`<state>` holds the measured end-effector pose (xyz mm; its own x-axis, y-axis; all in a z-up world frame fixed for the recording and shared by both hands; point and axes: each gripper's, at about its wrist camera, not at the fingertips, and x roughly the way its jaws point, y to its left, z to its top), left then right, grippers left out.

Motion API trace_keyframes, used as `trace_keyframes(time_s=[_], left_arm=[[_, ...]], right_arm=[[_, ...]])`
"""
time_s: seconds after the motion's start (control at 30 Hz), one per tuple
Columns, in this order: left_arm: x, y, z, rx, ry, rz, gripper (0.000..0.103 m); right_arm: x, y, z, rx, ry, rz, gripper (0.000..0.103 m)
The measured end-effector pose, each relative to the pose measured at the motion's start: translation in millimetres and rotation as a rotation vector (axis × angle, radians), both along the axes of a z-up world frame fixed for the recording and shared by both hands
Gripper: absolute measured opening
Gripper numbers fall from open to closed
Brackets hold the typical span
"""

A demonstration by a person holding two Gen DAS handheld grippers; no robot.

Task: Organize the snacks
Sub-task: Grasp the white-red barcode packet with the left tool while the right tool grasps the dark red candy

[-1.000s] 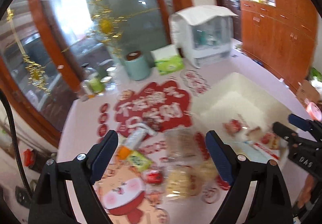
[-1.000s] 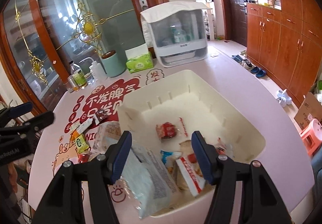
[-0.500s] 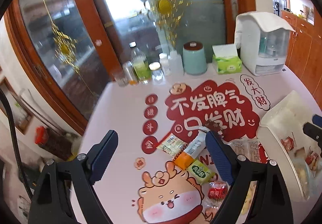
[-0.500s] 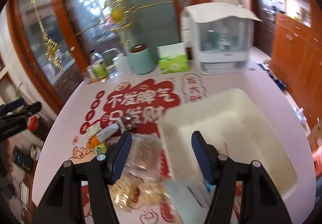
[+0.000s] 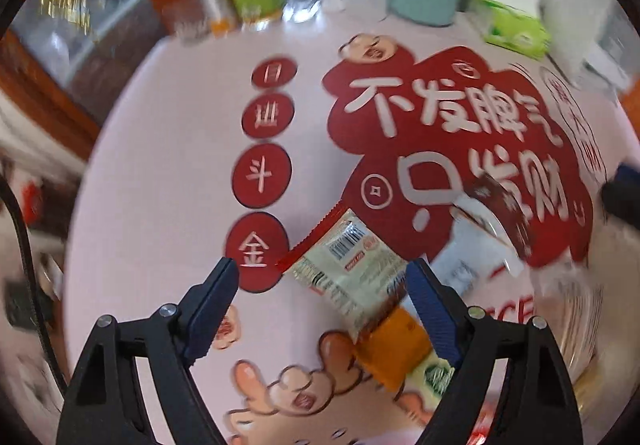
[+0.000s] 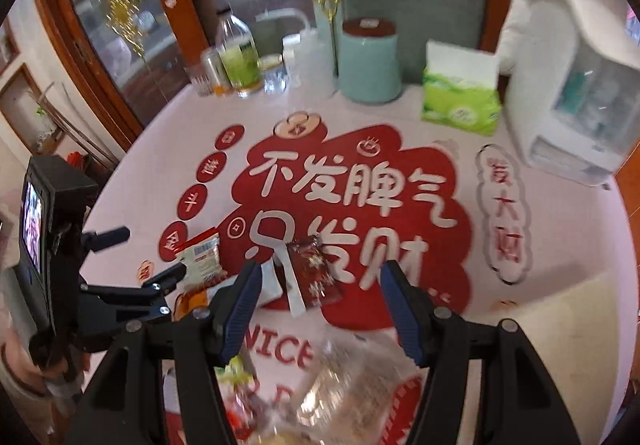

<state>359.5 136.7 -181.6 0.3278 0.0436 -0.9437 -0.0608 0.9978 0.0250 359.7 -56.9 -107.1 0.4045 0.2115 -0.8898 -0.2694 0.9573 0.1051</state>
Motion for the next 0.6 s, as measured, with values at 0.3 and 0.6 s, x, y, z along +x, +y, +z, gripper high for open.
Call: trace_keyframes(time_s=[0.3, 0.6], left_arm=[[27.5, 26.0, -41.4, -0.169, 0.097, 0.228, 0.076], [36.2, 18.6, -56.8, -0.141, 0.128, 0.251, 0.076]], right_arm=[[42.4, 19.2, -81.7, -0.018, 0.175, -0.04, 0.06], [39.2, 38.0, -107.2, -0.118, 0.194, 0.013, 0.059]])
